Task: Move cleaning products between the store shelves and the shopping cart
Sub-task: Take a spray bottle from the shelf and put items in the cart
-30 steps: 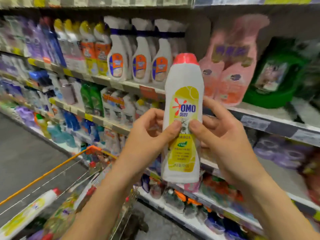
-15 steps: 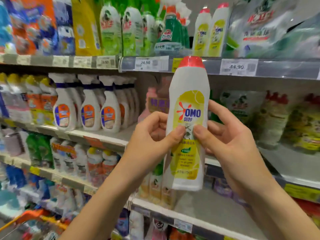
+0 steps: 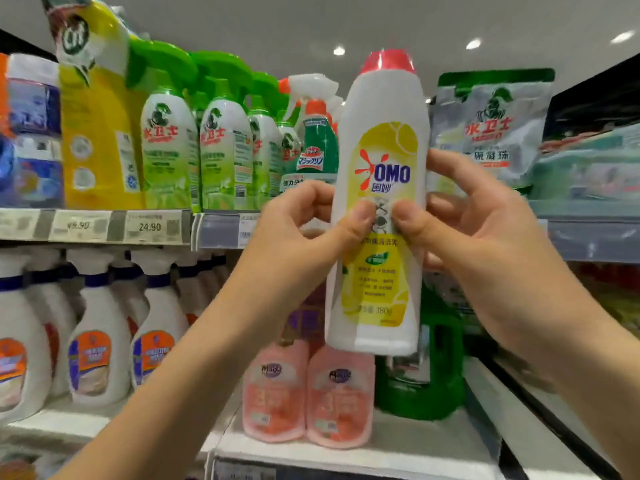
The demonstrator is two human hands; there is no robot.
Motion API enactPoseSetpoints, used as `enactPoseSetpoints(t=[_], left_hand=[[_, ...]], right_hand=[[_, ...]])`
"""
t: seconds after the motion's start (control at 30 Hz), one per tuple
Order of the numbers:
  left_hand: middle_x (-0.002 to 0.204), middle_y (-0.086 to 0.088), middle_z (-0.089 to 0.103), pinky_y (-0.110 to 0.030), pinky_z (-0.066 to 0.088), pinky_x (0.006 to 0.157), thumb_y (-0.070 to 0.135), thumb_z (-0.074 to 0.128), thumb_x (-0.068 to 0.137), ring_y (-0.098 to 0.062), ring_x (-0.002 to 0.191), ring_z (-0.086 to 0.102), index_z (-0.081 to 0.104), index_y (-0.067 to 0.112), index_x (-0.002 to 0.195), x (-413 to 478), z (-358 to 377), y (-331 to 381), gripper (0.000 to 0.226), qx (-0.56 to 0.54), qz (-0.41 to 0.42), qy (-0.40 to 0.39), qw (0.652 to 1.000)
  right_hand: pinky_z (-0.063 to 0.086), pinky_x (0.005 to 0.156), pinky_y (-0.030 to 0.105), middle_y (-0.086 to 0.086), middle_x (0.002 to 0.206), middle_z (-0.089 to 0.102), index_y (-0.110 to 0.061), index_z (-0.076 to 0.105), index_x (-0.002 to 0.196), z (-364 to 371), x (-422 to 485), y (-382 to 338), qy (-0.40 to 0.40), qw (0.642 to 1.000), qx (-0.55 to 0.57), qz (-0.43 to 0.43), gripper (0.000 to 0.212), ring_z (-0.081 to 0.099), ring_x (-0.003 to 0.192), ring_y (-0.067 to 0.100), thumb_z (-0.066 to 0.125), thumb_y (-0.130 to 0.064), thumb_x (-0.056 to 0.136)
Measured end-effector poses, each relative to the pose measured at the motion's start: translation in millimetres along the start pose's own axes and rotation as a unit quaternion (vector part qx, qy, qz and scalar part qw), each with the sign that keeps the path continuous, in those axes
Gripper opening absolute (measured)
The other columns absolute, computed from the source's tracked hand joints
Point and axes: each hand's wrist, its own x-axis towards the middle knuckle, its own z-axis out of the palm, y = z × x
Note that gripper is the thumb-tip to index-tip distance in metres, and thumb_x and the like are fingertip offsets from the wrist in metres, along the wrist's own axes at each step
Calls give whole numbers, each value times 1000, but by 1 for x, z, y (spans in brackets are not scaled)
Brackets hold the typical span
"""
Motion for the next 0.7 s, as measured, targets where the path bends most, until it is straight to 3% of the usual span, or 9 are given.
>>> enactPoseSetpoints(t=[0.2, 0.37, 0.43, 0.57, 0.7], left_hand=[[105, -14, 70, -47, 57, 80, 35, 68, 85, -25, 96, 70, 64, 7, 104, 88, -17, 6, 34, 12, 33, -37, 999], [81, 6, 69, -19, 50, 52, 34, 63, 90, -2, 68, 67, 62, 13, 94, 139, -7, 20, 21, 5, 37, -63, 997], [83, 6, 70, -19, 51, 54, 33, 62, 91, -2, 71, 68, 62, 13, 96, 152, -3, 20, 21, 10, 31, -74, 997], [90, 3, 71, -30, 52, 69, 33, 63, 89, -7, 83, 70, 62, 12, 101, 166, 4, 6, 24, 34, 5, -89, 995], [83, 4, 72, -31, 54, 68, 33, 62, 89, -9, 82, 70, 62, 13, 95, 174, 6, -2, 21, 41, -32, -103, 993]], right_hand=[[60, 69, 32, 3, 95, 75, -16, 49, 127, -6, 78, -13, 41, 994, -97, -17, 45, 73, 84, 17, 62, -15, 84], [59, 71, 27, 4, 93, 76, -11, 47, 128, -26, 125, -35, 41, 986, -159, -2, 42, 73, 84, 15, 62, -12, 90], [58, 70, 25, 3, 89, 75, -11, 46, 127, -35, 137, -38, 33, 981, -191, 10, 45, 73, 82, 14, 64, -13, 86], [58, 82, 31, 3, 90, 76, -13, 47, 125, -52, 150, -36, -5, 962, -266, 67, 62, 73, 86, 14, 68, -23, 68], [57, 82, 27, 2, 94, 76, -15, 53, 122, -61, 162, -31, -17, 949, -301, 98, 62, 73, 87, 13, 71, -25, 63]])
